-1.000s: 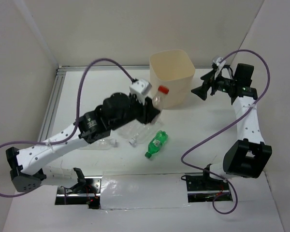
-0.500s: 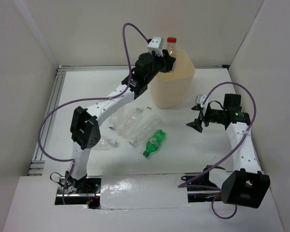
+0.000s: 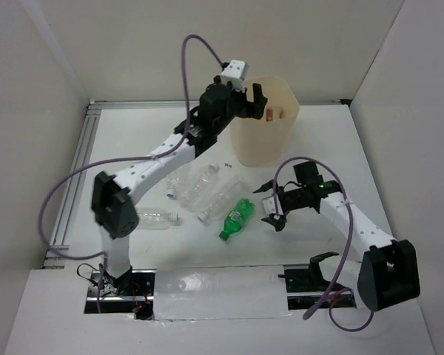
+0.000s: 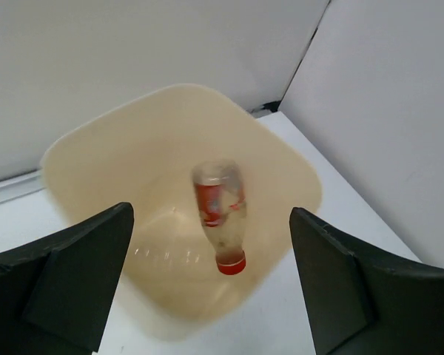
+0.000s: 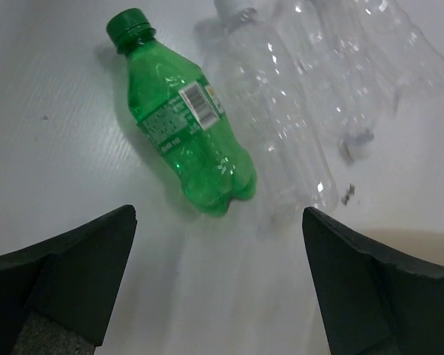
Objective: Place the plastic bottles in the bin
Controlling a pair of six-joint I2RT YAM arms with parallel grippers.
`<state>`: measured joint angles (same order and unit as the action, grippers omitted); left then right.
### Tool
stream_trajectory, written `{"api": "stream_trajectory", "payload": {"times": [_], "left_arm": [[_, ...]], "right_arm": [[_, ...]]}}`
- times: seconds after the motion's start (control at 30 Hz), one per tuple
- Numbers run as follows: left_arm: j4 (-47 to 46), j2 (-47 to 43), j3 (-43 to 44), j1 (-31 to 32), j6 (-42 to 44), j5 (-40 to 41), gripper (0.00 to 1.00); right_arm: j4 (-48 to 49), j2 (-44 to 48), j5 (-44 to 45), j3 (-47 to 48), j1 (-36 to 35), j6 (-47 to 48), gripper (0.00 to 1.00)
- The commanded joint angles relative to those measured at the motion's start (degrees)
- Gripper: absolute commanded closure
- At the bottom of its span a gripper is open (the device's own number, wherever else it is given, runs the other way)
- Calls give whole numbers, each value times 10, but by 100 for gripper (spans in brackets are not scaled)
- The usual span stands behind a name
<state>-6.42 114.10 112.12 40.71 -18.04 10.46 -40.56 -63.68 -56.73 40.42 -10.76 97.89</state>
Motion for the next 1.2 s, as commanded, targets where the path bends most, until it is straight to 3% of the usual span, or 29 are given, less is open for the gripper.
{"api": "stream_trajectory", "payload": {"times": [0.0,0.1,0.13,0.23,0.37,0.4,0.5,0.57,0.63,0.7,0.77,0.93,1.0,1.03,1.1,1.17], "left_arm": [[37,-214,-133,8,-7,73,1],[136,-321,-276,-1,-65,123,1],[161,-356,-374,-18,-108,123,1],[240,-495,-551,-29,-175,129,1],[324,-647,-675,-29,-234,143,1],[339,-669,-689,-29,-244,143,1],[372,-721,-719,-29,-269,149,1],[372,-721,-729,-29,-275,134,1],[400,-696,-729,-29,-303,134,1],[427,-650,-708,-18,-350,134,1],[477,-622,-689,-10,-421,149,1],[500,-591,-677,-4,-539,127,1],[476,-586,-665,-4,-551,120,1],[452,-586,-657,-4,-546,120,1],[430,-580,-657,-4,-500,120,1],[340,-580,-657,-4,-426,108,1]], "right_arm": [[140,-43,77,-12,-92,51,0],[179,-87,117,10,-136,51,0],[179,-123,125,22,-162,51,0],[179,-187,164,56,-209,51,1],[124,-271,202,102,-243,80,20],[98,-285,210,116,-243,85,30],[77,-322,229,121,-256,93,39],[66,-340,245,121,-272,100,44],[33,-345,250,133,-280,100,59],[-31,-337,241,155,-285,100,68],[-85,-303,209,176,-285,100,74],[-242,-208,102,305,-292,58,77],[-237,-176,73,351,-298,-31,77],[-159,-159,73,401,-298,-118,78],[-117,-140,94,410,-286,-206,78],[50,-120,135,410,-269,-301,78]]}}
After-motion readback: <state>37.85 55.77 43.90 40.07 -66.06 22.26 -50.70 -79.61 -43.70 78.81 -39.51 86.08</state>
